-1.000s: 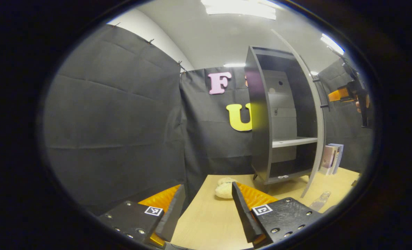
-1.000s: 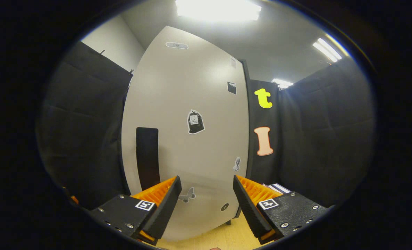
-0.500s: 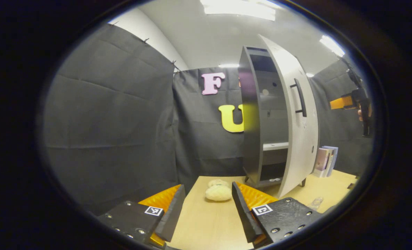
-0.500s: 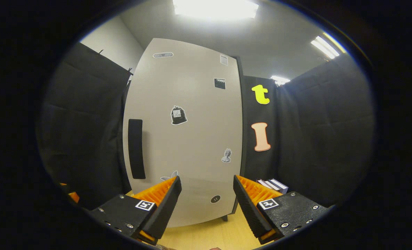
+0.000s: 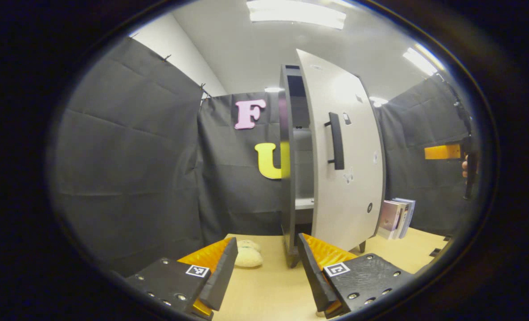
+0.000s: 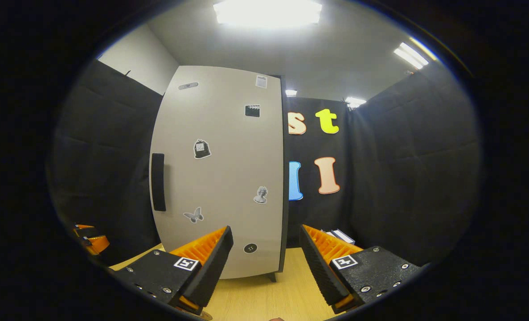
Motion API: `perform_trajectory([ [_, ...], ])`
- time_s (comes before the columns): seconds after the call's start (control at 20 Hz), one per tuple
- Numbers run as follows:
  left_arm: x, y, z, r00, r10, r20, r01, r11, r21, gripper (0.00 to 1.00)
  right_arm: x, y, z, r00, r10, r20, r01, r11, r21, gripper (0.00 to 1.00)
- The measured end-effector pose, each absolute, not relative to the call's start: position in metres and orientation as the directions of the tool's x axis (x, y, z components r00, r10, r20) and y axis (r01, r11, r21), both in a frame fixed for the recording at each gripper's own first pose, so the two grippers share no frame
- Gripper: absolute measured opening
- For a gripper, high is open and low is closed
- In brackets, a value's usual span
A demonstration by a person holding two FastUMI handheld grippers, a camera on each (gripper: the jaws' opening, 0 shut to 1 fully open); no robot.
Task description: Open the cabinet door with the right hand, grasp the bottle in the cabinet with the left hand and place it on the coaster, then close the cabinet door with the right hand.
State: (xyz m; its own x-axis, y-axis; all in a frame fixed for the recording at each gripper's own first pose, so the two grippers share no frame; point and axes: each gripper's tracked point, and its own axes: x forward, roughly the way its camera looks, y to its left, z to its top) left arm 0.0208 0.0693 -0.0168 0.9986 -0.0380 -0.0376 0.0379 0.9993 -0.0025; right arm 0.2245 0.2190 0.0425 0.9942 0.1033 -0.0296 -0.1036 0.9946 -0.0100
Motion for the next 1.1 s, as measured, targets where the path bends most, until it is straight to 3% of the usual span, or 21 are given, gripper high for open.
perform_trajectory([
  [0.95,0.033,-0.042,0.022,0.998,-0.052,-0.021,0.052,0.998,0.016,0.78,0.217,0.112,0.005,0.996,0.077,-0.047,-0.075,0.997,0.035,0.93],
  [1.0,0.034,-0.044,0.022,0.999,-0.050,-0.022,0.050,0.999,0.014,0.82,0.218,0.111,0.004,0.996,0.075,-0.044,-0.074,0.997,0.038,0.93],
  [1.1,0.034,-0.044,0.022,0.999,-0.046,-0.022,0.047,0.999,0.012,0.78,0.219,0.110,0.004,0.997,0.071,-0.040,-0.069,0.997,0.039,0.93],
])
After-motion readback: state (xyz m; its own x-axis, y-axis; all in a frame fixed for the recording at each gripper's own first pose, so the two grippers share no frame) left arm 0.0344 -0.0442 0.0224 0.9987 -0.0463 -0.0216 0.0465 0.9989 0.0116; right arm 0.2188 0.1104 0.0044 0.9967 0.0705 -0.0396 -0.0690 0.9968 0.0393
